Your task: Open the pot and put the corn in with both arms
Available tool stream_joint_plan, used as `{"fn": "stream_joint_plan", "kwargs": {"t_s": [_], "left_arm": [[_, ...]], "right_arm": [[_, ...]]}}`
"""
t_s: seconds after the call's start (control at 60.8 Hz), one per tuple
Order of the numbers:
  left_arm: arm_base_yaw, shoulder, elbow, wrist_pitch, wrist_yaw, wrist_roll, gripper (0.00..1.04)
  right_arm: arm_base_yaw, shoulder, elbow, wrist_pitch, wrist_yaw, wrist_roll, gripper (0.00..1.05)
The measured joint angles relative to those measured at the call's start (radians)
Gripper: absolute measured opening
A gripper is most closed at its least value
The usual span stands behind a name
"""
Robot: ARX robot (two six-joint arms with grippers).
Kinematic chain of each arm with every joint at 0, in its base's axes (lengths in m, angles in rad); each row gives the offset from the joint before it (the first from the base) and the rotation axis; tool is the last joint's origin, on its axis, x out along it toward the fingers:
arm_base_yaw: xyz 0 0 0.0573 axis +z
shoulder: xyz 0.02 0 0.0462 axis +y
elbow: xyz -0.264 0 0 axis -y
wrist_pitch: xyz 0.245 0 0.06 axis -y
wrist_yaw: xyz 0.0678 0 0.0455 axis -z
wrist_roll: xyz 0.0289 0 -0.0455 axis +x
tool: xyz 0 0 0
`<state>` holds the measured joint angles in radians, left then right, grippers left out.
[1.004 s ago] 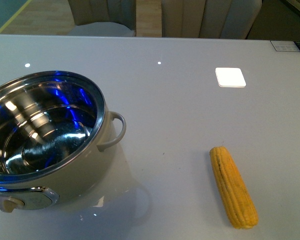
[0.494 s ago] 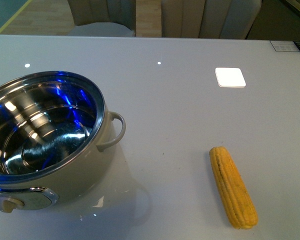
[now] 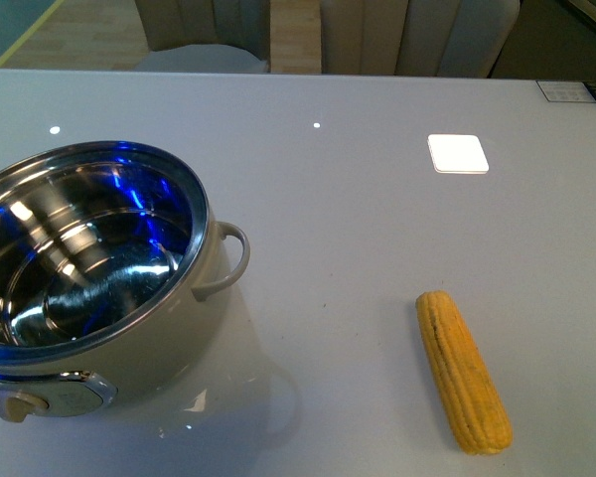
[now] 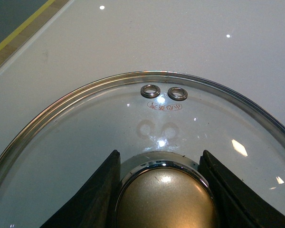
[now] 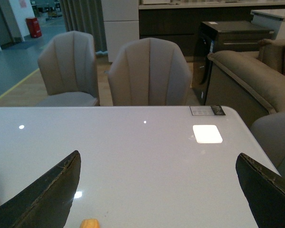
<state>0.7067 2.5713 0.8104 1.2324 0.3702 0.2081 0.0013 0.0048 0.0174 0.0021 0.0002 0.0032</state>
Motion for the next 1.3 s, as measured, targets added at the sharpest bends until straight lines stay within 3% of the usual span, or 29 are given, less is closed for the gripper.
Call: {"fn": "stream_joint_plan", "kwargs": {"t_s": [0.115,0.428,0.675,1.021,1.3], "left_arm": [[0.000,0.000,0.001,0.000,0.000,-0.002,0.47],[-0.007,-0.021,-0.024,-0.005,-0.004,-0.007,0.99],[-0.007,-0.184,-0.076,-0.034,-0.003,-0.044,0.98],[-0.014,-0.617,-0.193,-0.169,-0.001,-0.153,0.98],[-0.144,-1.086,-0.365,-0.353,-0.005,-0.287,0.98]], "right_arm": [[0.000,0.000,0.000,0.000,0.000,0.000,0.96],[0.000,0.000,0.000,0.000,0.000,0.000,0.96],[0.000,0.000,0.000,0.000,0.000,0.000,0.96],[0.000,0.000,0.000,0.000,0.000,0.000,0.96],[0.000,0.000,0.000,0.000,0.000,0.000,0.96]]}}
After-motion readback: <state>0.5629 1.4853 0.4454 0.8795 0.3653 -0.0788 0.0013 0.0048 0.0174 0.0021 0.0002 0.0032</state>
